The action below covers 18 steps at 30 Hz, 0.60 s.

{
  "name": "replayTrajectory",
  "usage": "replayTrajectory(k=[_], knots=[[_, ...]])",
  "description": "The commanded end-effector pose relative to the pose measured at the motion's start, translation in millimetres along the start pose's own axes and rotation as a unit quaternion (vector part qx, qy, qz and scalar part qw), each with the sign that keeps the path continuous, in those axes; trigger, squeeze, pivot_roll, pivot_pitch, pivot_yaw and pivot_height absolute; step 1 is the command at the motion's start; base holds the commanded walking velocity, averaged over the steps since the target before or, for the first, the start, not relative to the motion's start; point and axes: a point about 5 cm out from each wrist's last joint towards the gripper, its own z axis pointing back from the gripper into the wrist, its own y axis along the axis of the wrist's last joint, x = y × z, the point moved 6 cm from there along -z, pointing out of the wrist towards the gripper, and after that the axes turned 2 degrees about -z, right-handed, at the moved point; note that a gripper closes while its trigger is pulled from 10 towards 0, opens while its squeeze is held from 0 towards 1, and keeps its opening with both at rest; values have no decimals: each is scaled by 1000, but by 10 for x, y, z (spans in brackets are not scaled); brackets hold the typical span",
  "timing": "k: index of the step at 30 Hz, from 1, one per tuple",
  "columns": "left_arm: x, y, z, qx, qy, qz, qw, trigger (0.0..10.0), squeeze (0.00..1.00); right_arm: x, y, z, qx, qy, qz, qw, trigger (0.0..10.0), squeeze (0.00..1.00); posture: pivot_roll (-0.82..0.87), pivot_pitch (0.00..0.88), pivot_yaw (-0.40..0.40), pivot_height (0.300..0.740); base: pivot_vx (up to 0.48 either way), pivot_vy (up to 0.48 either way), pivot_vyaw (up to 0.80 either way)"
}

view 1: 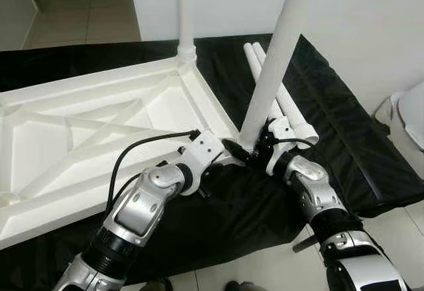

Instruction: Building children table

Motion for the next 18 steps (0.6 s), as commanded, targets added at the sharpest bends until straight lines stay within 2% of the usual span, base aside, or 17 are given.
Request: replayTrajectory(k=[1, 7, 11, 12, 14, 15, 18], knots=[[-28, 174, 40, 30, 10, -15, 999, 10000, 0, 100, -126, 117, -16, -25, -17, 999, 0, 0, 5, 119, -17, 740, 0, 0, 0], [-25, 168, 44, 30, 10, -13, 999, 10000, 0, 34, -181, 104, -22, -48, -19, 998, 0, 0, 5, 121, -20, 740, 0, 0, 0], [-26, 166, 42, 30, 11, -13, 999, 10000, 0, -80, -215, 81, -20, -53, -26, 998, 0, 0, -2, 122, -19, 740, 0, 0, 0], [-21, 167, 38, 30, 10, -13, 999, 10000, 0, -149, -249, 66, -22, -59, -27, 998, 0, 0, -3, 124, -19, 740, 0, 0, 0], [-18, 170, 36, 30, 9, -14, 999, 10000, 0, -155, -264, 58, -23, -72, -31, 997, 0, 0, -5, 126, -19, 740, 0, 0, 0], [-16, 174, 33, 31, 8, -14, 999, 10000, 0, -143, -286, 44, -26, -98, -44, 994, 0, 0, -5, 129, -20, 740, 0, 0, 0], [-16, 175, 33, 31, 8, -14, 999, 10000, 0, -139, -293, 40, -28, -106, -48, 993, 0, 0, -4, 131, -20, 740, 0, 0, 0]])
